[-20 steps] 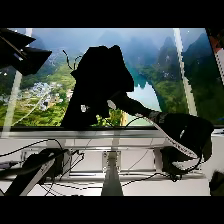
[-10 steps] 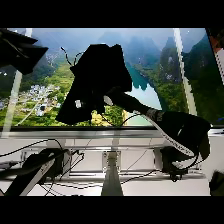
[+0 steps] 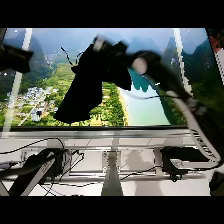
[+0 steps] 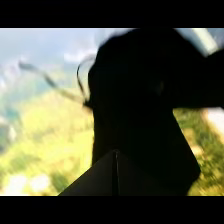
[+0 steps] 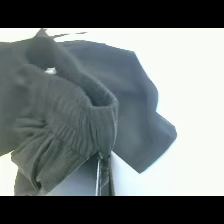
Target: Fold the clothes and pants, and hang the long-sleeved shirts on hangers.
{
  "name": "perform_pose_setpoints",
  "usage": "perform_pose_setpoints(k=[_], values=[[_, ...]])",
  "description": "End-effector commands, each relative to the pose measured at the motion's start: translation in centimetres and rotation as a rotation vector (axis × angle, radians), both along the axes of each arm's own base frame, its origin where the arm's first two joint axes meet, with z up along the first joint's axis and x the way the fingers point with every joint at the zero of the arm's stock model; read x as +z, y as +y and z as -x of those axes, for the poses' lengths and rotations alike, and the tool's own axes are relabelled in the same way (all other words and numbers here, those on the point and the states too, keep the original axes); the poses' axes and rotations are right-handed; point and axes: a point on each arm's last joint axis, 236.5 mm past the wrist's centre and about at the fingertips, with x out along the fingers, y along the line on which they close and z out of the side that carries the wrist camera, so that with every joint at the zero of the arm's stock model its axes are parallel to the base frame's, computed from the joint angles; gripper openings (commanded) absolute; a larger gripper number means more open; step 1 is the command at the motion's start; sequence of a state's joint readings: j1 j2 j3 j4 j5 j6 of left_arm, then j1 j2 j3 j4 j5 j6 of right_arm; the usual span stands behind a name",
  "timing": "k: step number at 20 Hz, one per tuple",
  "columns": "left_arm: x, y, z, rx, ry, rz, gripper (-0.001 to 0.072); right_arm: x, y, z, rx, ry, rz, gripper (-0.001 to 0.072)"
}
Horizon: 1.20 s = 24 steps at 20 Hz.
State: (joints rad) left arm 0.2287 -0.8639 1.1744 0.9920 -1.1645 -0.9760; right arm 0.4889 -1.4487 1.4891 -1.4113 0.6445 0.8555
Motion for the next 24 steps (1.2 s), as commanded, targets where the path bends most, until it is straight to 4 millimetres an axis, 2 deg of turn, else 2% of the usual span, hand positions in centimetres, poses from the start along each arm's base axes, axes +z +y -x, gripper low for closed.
perform_pose_setpoints(k=[1,3,4,5,6,8,10,14,18,20,24], values=[[-10.3,-2.0,3.5,0.058,0.328,0.288,0.0011,5.1,-11.2,-3.0,-0.364,0.056,-0.253,0.0025],[-14.6,-5.6,6.1,0.045,0.474,0.49,0.0024,3.7,-14.6,-3.1,-0.446,0.132,-0.266,0.0025],[-16.7,-6.9,7.6,0.047,0.546,0.556,0.0159,2.8,-15.5,-2.8,-0.462,0.169,-0.248,0.0025],[-18.7,-7.6,9.2,0.052,0.612,0.577,0.0495,2.1,-16.0,-2.5,-0.471,0.201,-0.233,0.0025],[-20.5,-8.2,11.0,0.058,0.684,0.594,0.0706,1.6,-16.0,-2.3,-0.472,0.218,-0.224,0.0025],[-23.1,-9.0,14.1,0.087,0.819,0.62,0.0692,1.4,-15.8,-2.2,-0.467,0.224,-0.222,0.0025],[-24.8,-9.1,16.4,0.116,0.915,0.614,0.0692,1.4,-15.7,-2.2,-0.466,0.228,-0.23,0.0025],[-25.8,-9.0,17.5,0.112,0.947,0.581,0.0691,1.3,-15.7,-2.2,-0.466,0.229,-0.23,0.0025],[-26.7,-10.3,19.3,0.098,1.022,0.531,0.0691,1.3,-15.7,-2.2,-0.466,0.229,-0.23,0.0025],[-28.0,-9.9,18.6,0.121,0.971,0.453,0.0691,1.3,-15.7,-2.2,-0.466,0.229,-0.23,0.0025],[-28.6,-8.9,12.4,0.333,0.757,0.492,0.0682,1.3,-15.7,-2.2,-0.466,0.229,-0.23,0.0025]])
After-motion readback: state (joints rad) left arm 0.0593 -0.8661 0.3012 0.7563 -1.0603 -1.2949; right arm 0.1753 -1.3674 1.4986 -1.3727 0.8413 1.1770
